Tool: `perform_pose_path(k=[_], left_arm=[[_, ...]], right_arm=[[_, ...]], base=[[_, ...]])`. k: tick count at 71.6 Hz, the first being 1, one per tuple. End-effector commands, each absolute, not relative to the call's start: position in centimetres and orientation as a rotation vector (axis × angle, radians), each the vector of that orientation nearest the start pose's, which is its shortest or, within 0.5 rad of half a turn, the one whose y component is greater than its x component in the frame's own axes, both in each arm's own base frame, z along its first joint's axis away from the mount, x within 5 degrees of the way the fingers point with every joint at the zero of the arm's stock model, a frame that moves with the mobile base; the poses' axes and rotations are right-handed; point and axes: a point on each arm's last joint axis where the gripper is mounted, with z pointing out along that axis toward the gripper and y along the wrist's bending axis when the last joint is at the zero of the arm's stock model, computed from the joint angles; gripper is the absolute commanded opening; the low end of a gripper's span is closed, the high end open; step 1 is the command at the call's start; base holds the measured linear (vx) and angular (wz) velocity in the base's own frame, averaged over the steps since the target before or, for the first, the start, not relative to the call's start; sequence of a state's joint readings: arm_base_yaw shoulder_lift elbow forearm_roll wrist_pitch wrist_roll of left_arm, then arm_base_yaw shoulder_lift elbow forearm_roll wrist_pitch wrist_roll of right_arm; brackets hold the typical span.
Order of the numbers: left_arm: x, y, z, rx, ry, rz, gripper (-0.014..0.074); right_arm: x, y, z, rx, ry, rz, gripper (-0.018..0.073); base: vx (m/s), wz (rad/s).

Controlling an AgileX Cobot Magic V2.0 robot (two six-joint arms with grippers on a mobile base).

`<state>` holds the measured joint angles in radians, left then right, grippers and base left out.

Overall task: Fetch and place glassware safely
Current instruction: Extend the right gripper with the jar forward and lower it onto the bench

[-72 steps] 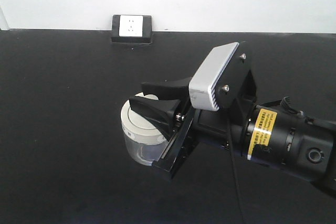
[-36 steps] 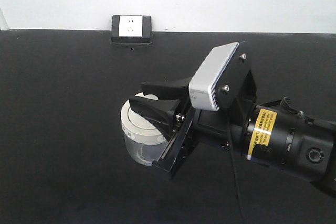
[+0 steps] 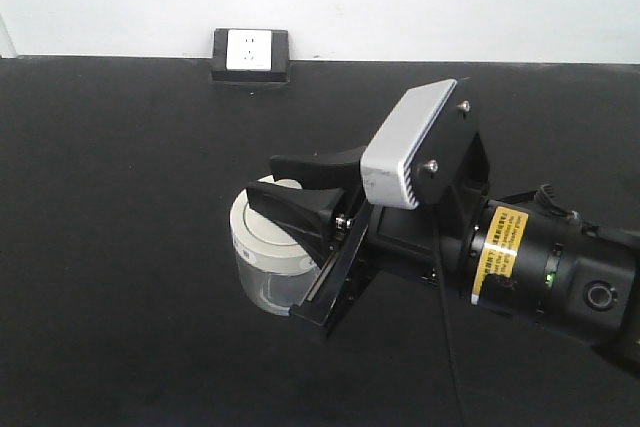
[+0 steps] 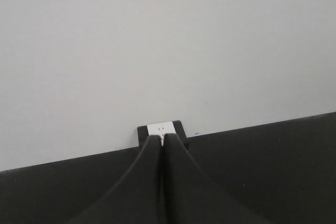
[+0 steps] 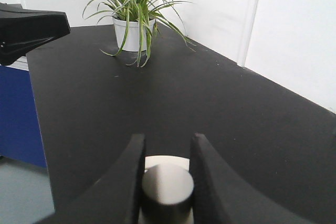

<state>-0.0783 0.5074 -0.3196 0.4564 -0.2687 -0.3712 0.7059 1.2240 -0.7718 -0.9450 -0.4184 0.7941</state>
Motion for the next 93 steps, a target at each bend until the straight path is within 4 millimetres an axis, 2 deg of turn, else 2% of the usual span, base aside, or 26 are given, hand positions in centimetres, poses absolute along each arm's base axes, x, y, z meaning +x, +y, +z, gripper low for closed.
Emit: perform_pose_path(k=[1,26,42,49,60,77,84,93], left_arm=[[11.1,-2.2,31.8,0.203,1.335,-0.130,-0.0007],[11.1,-2.2,31.8,0.203,1.335,-0.130,-0.0007],[11.1,-2.2,31.8,0.203,1.335,-0.130,-0.0007],[11.1,-2.2,31.8,0.203,1.335,-0.130,-0.0007],[11.1,-2.2,31.8,0.203,1.335,-0.130,-0.0007],[11.1,-2.2,31.8,0.203,1.335,-0.130,-0.0007],[11.1,-2.2,31.8,0.203,1.335,-0.130,-0.0007],[11.1,-2.2,31.8,0.203,1.335,-0.130,-0.0007]], right_arm=[[17.9,19.5,34.7,-0.871,1.363,0.797,0.0000],[17.9,19.5,34.9,-0.843,1.368,0.830,0.0000],[19.1,19.9,34.6,-0.882,1.366,0.714,0.0000],[20.5,19.4,34.3,-0.836,1.363,0.701,0.0000],[23.8,17.1,33.7,-0.729,1.333,0.700,0.0000],[28.5,13.6,30.4,-0.695,1.353,0.667,0.0000],[30.3,13.1,28.9,-0.715,1.355,0.692,0.0000],[32.5,13.6,27.2,-0.731,1.347,0.742,0.0000]], base=[[0.00,0.00],[0.00,0.00],[0.00,0.00],[0.00,0.00],[0.00,0.00],[0.00,0.00],[0.00,0.00],[0.00,0.00]])
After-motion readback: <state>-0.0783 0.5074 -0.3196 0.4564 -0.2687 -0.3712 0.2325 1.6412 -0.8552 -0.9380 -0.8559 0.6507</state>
